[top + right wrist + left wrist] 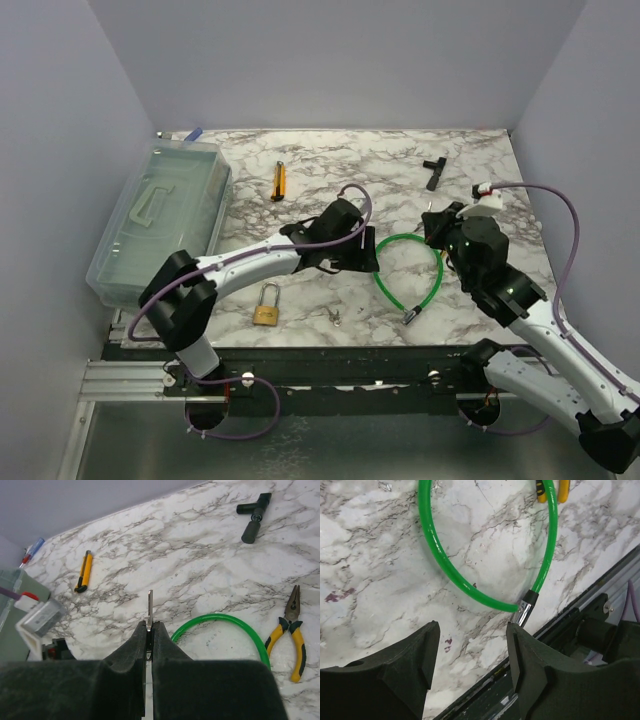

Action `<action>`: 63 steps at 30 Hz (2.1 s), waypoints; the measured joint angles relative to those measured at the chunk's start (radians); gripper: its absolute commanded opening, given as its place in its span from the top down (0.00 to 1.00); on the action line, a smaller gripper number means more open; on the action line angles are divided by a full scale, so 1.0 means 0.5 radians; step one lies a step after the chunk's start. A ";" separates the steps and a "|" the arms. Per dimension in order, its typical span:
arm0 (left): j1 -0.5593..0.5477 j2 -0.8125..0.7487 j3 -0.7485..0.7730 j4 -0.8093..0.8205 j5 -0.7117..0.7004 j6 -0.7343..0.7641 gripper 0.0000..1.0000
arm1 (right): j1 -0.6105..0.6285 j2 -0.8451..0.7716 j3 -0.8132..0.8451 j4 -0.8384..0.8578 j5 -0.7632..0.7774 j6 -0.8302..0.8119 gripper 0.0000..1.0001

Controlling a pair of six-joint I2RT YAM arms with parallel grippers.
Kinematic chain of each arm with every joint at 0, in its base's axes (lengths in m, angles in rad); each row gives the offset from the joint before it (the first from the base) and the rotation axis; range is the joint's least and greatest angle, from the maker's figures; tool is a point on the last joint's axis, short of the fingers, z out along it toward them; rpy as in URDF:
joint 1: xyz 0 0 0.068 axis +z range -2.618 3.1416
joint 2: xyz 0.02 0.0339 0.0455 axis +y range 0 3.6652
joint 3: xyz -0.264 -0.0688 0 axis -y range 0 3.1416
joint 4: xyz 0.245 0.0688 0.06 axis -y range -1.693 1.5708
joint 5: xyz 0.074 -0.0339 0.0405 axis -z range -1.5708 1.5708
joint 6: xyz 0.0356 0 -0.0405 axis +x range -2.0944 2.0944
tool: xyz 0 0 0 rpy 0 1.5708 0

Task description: Unlock with the key

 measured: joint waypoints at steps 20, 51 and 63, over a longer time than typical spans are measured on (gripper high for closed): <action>-0.144 0.820 0.478 -0.164 -0.132 -0.609 0.54 | 0.000 -0.150 -0.063 -0.089 0.056 0.022 0.99; -0.048 -0.040 -0.397 -0.105 -0.819 -1.343 1.00 | 0.000 -0.229 -0.137 -0.082 0.040 0.066 0.99; 0.002 -0.533 -0.956 -0.118 -1.101 -1.939 0.27 | 0.000 -0.154 -0.189 -0.028 -0.012 0.120 0.99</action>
